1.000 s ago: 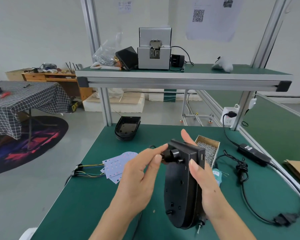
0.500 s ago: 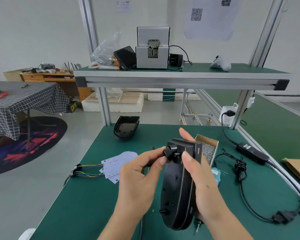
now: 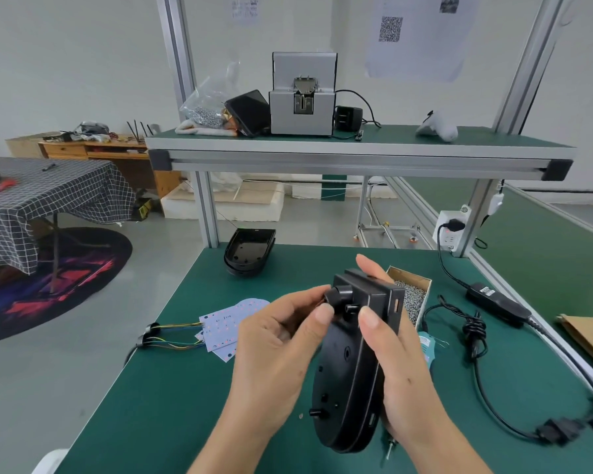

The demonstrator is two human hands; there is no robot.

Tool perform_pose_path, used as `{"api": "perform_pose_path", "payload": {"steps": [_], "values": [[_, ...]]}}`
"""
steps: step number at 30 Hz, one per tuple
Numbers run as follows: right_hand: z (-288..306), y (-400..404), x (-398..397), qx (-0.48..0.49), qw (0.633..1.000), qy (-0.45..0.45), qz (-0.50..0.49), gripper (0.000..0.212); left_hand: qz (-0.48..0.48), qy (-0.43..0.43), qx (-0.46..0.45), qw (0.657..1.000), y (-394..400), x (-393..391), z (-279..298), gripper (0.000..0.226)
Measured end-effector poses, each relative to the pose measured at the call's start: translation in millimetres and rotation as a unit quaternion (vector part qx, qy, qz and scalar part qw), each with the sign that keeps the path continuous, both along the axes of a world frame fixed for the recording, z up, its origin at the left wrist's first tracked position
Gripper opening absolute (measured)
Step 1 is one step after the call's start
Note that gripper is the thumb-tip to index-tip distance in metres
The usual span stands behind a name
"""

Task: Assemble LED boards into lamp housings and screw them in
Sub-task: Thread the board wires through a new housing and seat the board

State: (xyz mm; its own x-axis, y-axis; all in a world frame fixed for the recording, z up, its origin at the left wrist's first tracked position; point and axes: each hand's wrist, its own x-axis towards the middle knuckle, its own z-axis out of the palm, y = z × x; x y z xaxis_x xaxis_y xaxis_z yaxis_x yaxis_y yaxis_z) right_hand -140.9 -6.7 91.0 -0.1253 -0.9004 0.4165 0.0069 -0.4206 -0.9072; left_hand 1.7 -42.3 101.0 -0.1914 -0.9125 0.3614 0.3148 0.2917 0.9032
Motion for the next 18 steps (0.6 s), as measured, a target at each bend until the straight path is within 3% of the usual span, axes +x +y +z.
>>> {"api": "perform_pose_path", "payload": {"steps": [6,14,18], "values": [[-3,0,3,-0.003,1.0,0.018,-0.001,0.058,0.024,0.011,0.016,1.0,0,-1,-1,0.017],[-4,-2,2,-0.021,0.998,0.052,-0.023,0.079,0.036,0.049,0.021,0.998,1,-7,1,0.016],[-4,-1,0,-0.027,0.998,0.063,-0.016,0.07,0.034,0.042,0.027,0.998,2,-4,2,0.017]]}}
